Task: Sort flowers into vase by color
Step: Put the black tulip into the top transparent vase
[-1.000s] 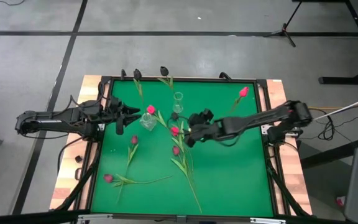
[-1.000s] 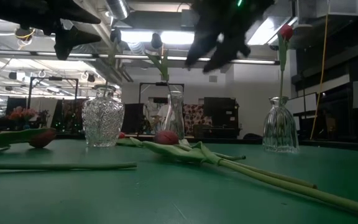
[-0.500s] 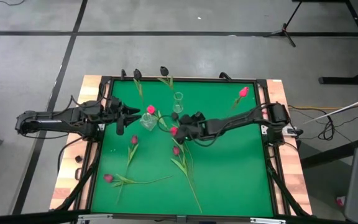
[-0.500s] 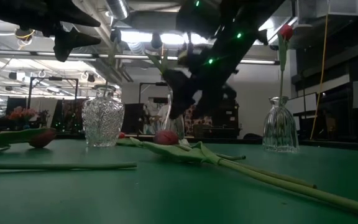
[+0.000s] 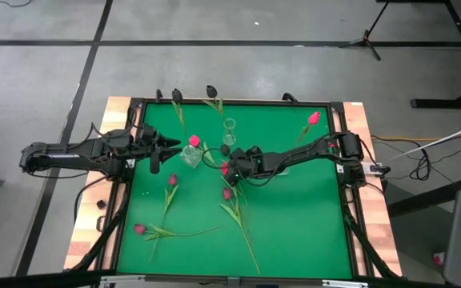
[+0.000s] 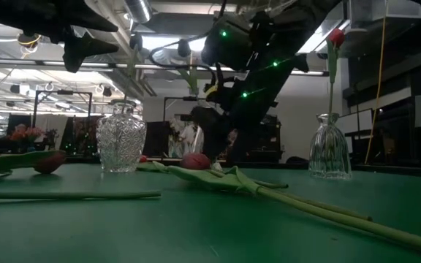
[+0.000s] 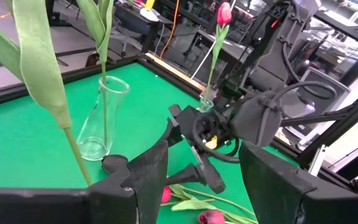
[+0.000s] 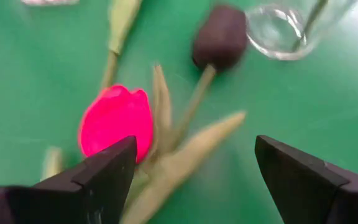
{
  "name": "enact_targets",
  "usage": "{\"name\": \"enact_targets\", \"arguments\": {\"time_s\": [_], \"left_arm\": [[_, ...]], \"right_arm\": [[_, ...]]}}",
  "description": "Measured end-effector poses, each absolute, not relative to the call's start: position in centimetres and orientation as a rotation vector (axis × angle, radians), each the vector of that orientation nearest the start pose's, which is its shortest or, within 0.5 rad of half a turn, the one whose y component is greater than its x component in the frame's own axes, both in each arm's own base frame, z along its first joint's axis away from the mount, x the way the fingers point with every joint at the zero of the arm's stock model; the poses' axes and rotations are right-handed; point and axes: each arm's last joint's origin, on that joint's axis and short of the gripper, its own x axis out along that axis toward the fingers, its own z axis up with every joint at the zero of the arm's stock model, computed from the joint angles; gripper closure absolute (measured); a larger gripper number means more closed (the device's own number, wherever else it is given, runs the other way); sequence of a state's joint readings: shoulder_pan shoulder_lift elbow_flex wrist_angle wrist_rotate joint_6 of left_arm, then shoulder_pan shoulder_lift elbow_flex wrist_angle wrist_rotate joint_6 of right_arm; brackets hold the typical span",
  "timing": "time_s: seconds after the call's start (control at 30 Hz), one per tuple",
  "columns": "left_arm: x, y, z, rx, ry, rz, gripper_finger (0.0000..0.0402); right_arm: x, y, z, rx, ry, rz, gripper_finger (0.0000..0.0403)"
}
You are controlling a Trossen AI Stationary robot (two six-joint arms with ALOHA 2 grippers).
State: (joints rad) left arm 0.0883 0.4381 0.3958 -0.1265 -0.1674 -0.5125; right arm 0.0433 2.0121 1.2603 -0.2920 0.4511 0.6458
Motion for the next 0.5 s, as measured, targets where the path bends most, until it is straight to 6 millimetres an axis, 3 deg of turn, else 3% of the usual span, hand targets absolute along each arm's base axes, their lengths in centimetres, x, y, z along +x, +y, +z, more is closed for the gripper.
{"name": "enact_targets", "arguments": {"time_s": [0.17, 0.27, 0.5], "left_arm": [[12.22, 1.58, 24.89, -0.502, 0.1, 0.296, 0.0208], [12.22, 1.58, 24.89, -0.502, 0.099, 0.297, 0.0208], [12.22, 1.58, 24.89, -0.502, 0.099, 0.297, 0.0208]], "right_arm": [[40.26, -0.12, 12.89, 0.352, 0.868, -0.669, 0.0081], [40.31, -0.16, 12.78, 0.373, 0.882, -0.644, 0.0102], [40.34, -0.03, 12.8, 0.373, 0.88, -0.638, 0.0226]]}}
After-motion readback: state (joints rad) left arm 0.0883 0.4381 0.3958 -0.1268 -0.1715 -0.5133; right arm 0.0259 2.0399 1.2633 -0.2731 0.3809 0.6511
